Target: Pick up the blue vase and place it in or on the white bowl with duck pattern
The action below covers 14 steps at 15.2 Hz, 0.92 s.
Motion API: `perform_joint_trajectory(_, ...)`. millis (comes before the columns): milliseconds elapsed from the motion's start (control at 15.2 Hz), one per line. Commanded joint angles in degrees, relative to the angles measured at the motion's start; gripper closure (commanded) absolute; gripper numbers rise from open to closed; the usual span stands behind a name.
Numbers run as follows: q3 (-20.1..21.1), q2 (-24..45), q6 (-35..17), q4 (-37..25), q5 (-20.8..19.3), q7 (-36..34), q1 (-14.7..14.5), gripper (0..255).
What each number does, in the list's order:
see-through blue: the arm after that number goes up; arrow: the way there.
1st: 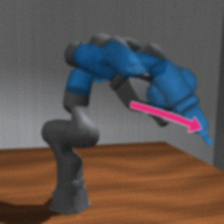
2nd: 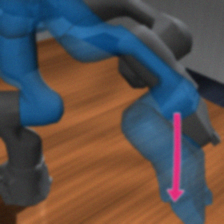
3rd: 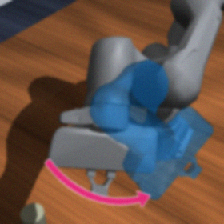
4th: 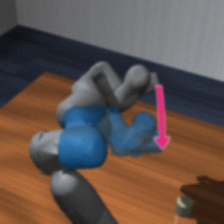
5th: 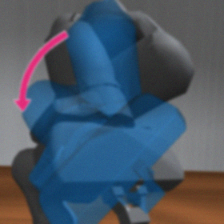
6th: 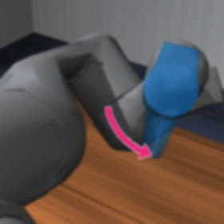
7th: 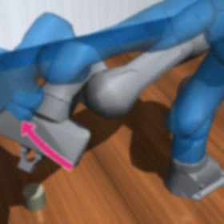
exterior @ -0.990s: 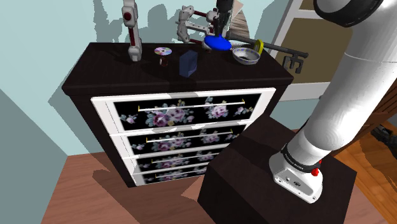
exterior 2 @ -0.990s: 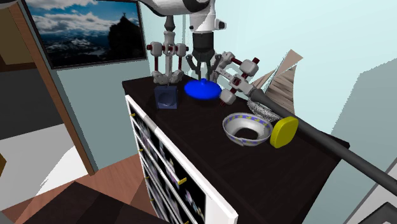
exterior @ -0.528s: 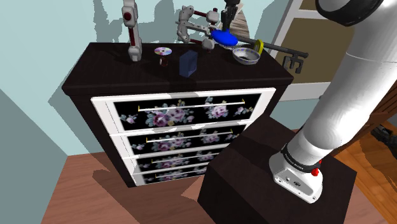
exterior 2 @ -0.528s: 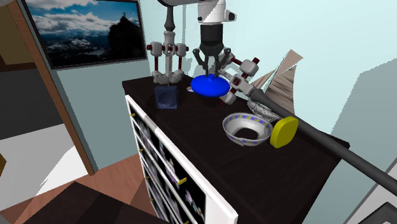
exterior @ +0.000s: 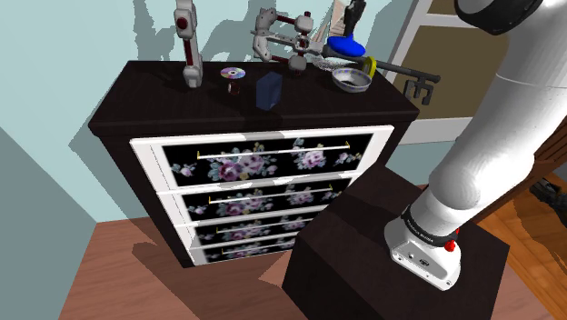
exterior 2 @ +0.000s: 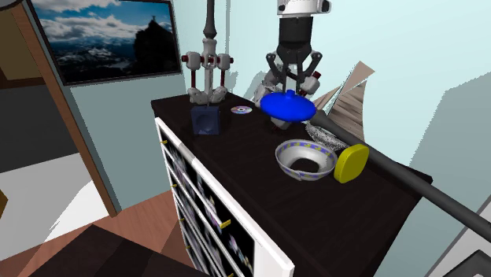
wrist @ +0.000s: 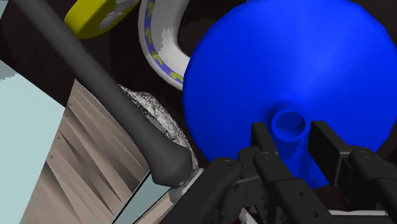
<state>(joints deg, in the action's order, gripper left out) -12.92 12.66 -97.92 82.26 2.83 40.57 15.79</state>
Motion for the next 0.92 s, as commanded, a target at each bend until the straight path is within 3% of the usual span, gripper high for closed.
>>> perform_joint_trajectory(0,-0.95,0.53,0.93,-1.41,0.49,2.71,1.72,255)
perform_joint_trajectory(264,-2.6,2.42,3.17,-5.36,1.62,7.4,5.01,255)
perform_joint_trajectory(858,-2.47,1.18,-4.32,3.34,1.31,7.39,4.51,255)
